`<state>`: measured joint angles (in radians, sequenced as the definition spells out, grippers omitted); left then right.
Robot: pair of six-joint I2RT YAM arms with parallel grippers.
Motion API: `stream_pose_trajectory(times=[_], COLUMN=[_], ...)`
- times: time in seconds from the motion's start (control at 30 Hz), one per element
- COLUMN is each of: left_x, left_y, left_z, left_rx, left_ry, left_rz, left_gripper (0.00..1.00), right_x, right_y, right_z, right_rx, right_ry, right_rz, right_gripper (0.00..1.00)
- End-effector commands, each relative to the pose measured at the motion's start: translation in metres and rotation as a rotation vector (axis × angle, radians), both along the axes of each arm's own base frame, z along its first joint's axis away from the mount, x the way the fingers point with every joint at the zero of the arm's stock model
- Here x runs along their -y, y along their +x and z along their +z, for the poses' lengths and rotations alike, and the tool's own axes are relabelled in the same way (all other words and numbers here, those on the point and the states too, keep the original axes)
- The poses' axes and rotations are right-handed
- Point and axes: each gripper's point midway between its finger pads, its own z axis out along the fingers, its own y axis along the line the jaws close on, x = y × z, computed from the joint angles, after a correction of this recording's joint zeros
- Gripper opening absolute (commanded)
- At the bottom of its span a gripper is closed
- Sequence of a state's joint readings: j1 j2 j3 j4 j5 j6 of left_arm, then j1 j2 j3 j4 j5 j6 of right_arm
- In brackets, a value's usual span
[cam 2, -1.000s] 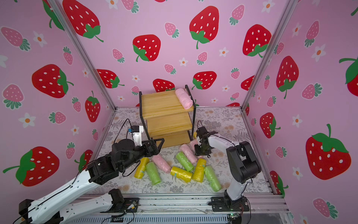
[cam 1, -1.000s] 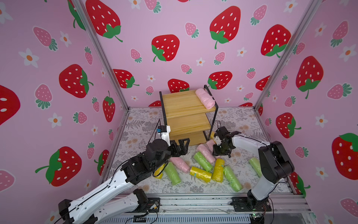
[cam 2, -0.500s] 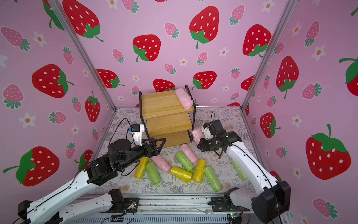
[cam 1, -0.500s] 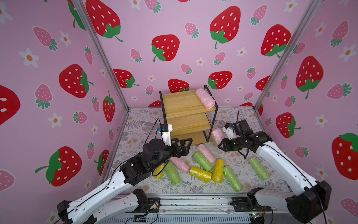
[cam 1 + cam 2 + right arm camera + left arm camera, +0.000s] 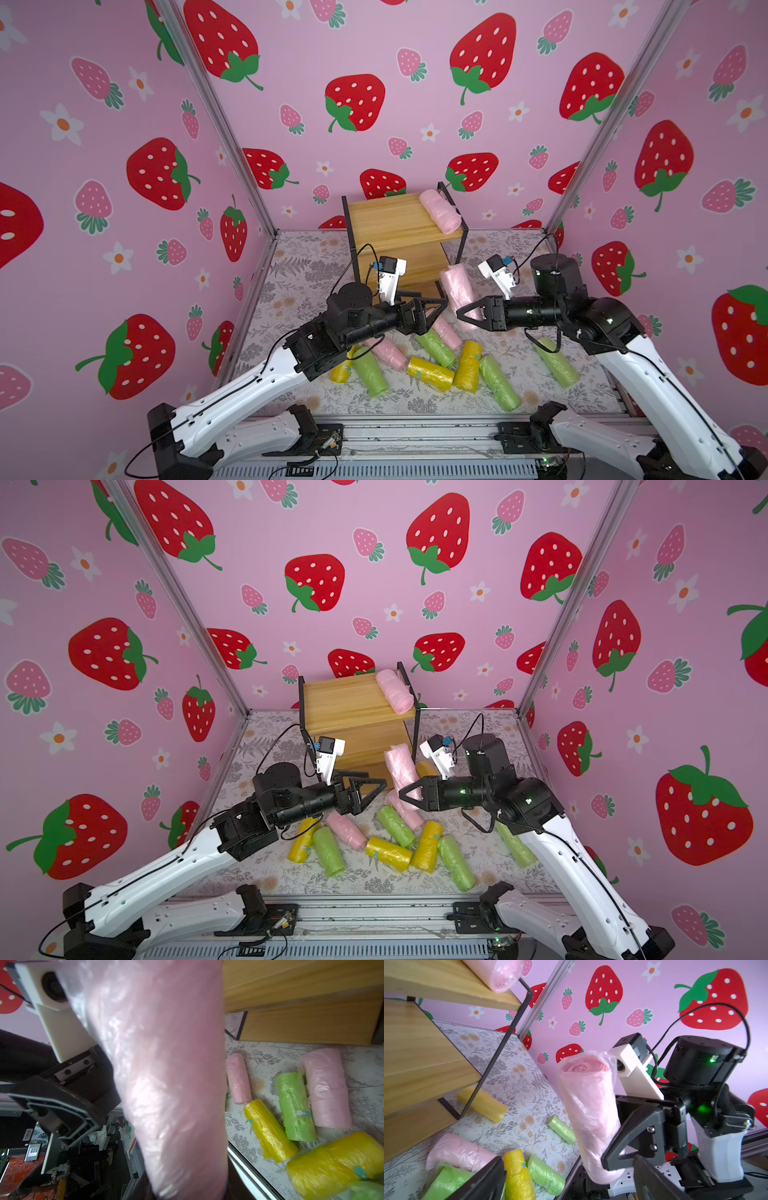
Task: Sort the rolls of trash bags by color and place them on the shelf
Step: Pick up the roll of trash bags from the center of the board.
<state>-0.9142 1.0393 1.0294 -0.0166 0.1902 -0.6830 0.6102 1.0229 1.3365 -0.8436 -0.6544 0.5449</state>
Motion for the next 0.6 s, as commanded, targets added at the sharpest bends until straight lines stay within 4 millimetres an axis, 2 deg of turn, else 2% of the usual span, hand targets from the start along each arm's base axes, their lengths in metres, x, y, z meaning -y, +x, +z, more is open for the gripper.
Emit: stream_pose_trajectory(times=[0.0,0.3,0.37,0.43,0.57], left_x=[0.007,0.005,0.004,0.004,0.008], left_y=[-0.011,-0.012,-0.014,-0.013,-0.014], left_z=[0.042,0.053,0.055,0.055,0.055], left_rx=[0.07,0.092,0.096,0.094,0.082], left_ry=[-0.109,-0.172,-0.186,-0.188,-0.197], left_rz=[-0.068,-0.064,-0.068,-0.068,-0.083], left_gripper=[1.0,1.0,0.97,0.89,0.63], right_x=[-0.015,-0.033,-0.034,-0.035,-0.037], right_y=[-0.013,-0.017,-0.016,-0.017,-0.021], right_z=[0.03,0.03,0.031,0.033,0.041], right_rx=[0.03,0.033,0.034,0.037,0.044], right_ry=[0.086,0.088,0.091,0.099,0.123], right_rz=[0.078,0.129,0.128,0.134,0.151], right_gripper=[0.0,0.0,0.0,0.0,0.0])
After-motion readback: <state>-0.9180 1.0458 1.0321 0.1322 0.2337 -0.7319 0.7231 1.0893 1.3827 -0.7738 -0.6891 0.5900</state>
